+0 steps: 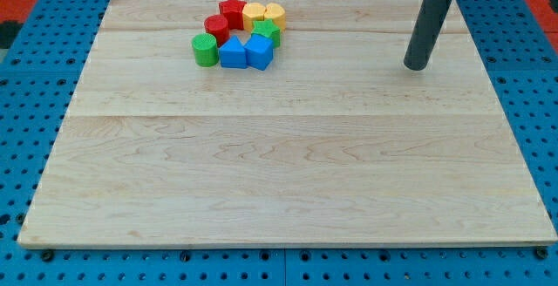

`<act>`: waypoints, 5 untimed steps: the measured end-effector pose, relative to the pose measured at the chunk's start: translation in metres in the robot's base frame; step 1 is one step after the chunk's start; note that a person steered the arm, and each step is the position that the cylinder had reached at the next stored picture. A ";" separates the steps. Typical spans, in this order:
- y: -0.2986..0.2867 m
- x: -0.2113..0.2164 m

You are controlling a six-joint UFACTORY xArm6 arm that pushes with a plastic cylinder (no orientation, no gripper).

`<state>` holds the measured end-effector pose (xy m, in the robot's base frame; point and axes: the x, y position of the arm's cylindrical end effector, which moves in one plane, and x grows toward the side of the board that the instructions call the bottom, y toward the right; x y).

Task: Point your arm towards the green star

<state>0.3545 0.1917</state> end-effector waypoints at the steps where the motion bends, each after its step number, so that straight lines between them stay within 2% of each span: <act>1: 0.000 0.000; 5: 0.011 -0.001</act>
<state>0.3533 0.2026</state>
